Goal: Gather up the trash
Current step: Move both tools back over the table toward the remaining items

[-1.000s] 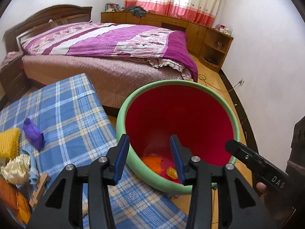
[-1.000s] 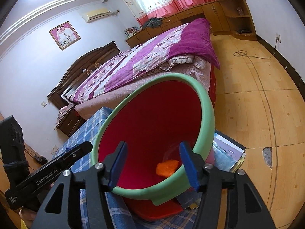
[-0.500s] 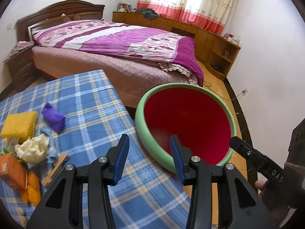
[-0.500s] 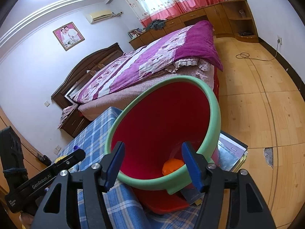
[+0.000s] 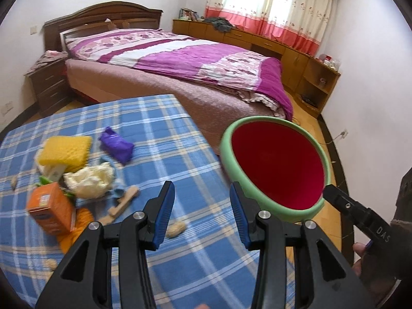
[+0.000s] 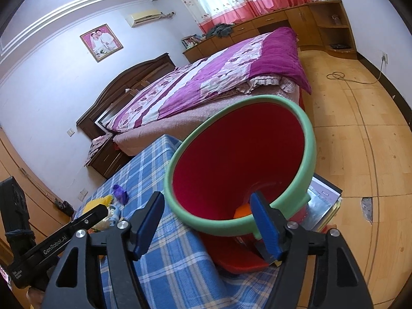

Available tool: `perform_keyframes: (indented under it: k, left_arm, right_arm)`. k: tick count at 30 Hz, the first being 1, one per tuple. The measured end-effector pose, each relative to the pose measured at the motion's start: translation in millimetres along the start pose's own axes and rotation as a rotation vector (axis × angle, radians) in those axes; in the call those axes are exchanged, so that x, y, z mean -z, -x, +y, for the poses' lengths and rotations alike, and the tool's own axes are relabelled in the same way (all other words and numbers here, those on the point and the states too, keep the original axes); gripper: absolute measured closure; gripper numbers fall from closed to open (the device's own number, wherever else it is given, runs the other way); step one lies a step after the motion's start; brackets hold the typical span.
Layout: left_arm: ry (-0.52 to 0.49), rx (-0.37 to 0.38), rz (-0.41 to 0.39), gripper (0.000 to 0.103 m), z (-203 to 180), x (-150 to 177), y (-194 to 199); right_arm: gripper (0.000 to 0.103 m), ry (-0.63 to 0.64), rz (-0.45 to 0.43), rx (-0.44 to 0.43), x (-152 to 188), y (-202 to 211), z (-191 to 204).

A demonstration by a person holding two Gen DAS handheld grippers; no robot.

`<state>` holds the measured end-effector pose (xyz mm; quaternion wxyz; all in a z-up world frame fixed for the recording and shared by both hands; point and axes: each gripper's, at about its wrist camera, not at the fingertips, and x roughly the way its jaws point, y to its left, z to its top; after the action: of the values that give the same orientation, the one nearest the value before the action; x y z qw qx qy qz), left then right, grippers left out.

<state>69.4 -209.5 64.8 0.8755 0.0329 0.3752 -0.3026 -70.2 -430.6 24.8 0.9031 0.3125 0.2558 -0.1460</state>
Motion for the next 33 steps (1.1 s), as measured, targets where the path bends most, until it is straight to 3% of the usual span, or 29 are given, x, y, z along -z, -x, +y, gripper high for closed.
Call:
perform_keyframes:
  k: [3,7,11,25,28,33]
  left_arm:
    - [0.005,-0.039,-0.012,0.05,8.6,2.3,7.6]
    - [0.036,-0.067,-0.024,0.048,24.7,4.7,18.0]
    - [0.068,-0.099,-0.035,0.037,40.9,7.2,27.7]
    - [0.188,-0.231,-0.061,0.036,114.4,18.4,45.7]
    - [0.217,-0.263,-0.048,0.029,129.0,21.2,43.3]
    - [0.234,-0.291,-0.036,0.029,143.8,25.8,35.6]
  right_arm:
    - [0.031,0.013,0.009,-0.005,3.9,0.2,8.2]
    - [0.028,0.03,0.026,-0.01,9.4,-0.7,20.1]
    - [0.027,0.055,0.043,-0.014,15.5,-3.5,32.2]
    - [0.018,0.118,0.101,-0.014,35.4,-21.2,72.6]
    - [0.018,0.125,0.113,-0.012,38.8,-26.7,79.5]
    - [0.014,0.133,0.131,-0.011,43.5,-34.2,86.6]
